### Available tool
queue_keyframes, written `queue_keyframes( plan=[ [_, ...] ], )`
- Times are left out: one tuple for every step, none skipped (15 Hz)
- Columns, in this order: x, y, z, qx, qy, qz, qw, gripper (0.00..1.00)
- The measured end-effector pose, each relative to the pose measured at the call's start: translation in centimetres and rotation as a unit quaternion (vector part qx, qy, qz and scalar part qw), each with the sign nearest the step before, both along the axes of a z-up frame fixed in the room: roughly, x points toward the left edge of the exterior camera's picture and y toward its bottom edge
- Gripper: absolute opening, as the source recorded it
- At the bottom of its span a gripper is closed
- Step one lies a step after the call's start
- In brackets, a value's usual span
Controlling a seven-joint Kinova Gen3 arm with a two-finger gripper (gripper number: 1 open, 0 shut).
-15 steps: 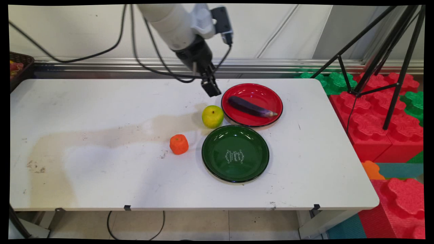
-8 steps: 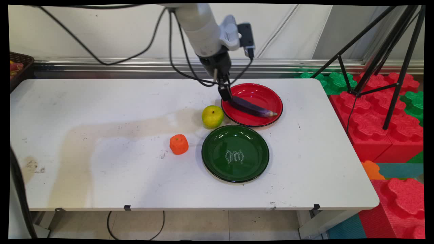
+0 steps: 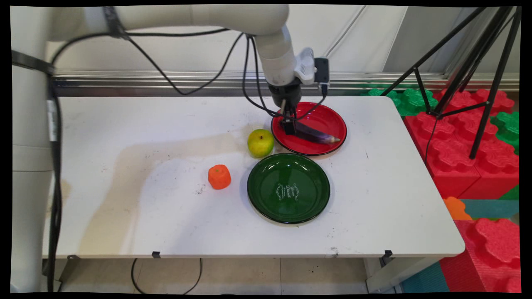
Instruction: Pick up the eggplant from the red plate
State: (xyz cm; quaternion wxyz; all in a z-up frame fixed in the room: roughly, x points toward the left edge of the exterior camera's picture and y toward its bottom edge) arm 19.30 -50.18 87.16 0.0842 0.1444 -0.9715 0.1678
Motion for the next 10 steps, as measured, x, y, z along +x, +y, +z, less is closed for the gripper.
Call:
queue_keyframes(
  plan=[
    [-0.3, -0.8, -0.8, 0.003, -0.004, -0.006, 1.0000, 1.00],
    [-0.7, -1.7, -1.6, 0.007, -0.008, -0.013, 0.9999, 1.00],
    [-0.8, -2.3, -2.1, 0.008, -0.010, -0.016, 0.9998, 1.00],
    [-1.1, -3.1, -2.9, 0.011, -0.014, -0.023, 0.9996, 1.00],
    [-1.3, -3.8, -3.6, 0.013, -0.017, -0.028, 0.9994, 1.00],
    [-1.5, -4.3, -4.0, 0.015, -0.019, -0.033, 0.9992, 1.00],
    [-1.6, -4.9, -4.6, 0.016, -0.021, -0.037, 0.9990, 1.00],
    [-1.8, -5.5, -5.1, 0.018, -0.022, -0.043, 0.9987, 1.00],
    [-1.9, -5.9, -5.4, 0.019, -0.023, -0.046, 0.9985, 1.00],
    [-2.1, -6.3, -5.8, 0.020, -0.024, -0.049, 0.9983, 1.00]
  ],
)
